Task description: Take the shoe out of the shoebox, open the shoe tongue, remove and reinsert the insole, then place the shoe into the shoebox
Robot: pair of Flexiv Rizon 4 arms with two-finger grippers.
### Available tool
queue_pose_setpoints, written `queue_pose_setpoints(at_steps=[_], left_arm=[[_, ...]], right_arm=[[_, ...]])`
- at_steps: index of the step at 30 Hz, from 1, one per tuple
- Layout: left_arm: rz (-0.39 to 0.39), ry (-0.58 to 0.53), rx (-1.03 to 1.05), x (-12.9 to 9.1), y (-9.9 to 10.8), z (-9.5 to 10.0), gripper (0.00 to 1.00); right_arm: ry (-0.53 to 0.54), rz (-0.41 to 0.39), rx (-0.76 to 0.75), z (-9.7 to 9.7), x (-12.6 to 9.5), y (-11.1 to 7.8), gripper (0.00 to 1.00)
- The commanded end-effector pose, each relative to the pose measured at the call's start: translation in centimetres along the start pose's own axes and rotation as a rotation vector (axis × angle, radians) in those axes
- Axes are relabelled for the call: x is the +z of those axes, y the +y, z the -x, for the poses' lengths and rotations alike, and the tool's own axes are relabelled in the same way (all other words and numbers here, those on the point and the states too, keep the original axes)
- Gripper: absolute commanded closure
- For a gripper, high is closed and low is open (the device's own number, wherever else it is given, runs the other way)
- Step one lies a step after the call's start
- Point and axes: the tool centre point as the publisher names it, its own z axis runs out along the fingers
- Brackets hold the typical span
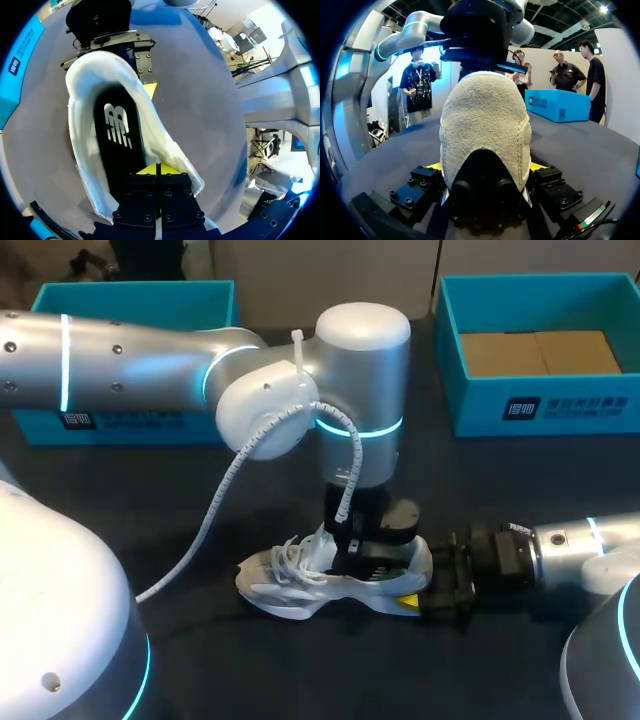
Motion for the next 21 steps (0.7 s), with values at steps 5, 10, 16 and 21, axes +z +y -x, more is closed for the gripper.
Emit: queue_pose_setpoints(at_steps=[5, 10, 16, 21], left_arm=[[0.018, -0.018, -0.012, 2.09, -0.18, 0.26, 1.00], [0.016, -0.017, -0.008, 1.98, -0.20, 0.27, 1.00], [0.036, -0.023, -0.007, 1.71, -0.18, 0.44, 1.00], [0.039, -0.024, 0.005, 1.57, -0.09, 0.41, 1.00]], right_arm=[[-0.001, -0.004, 0.000, -0.05, 0.03, 0.08, 1.00], [-0.001, -0.004, 0.000, -0.05, 0.03, 0.08, 1.00], [-0.001, -0.004, 0.000, -0.05, 0.03, 0.08, 1.00], [-0.001, -0.004, 0.000, -0.05, 0.03, 0.08, 1.00]])
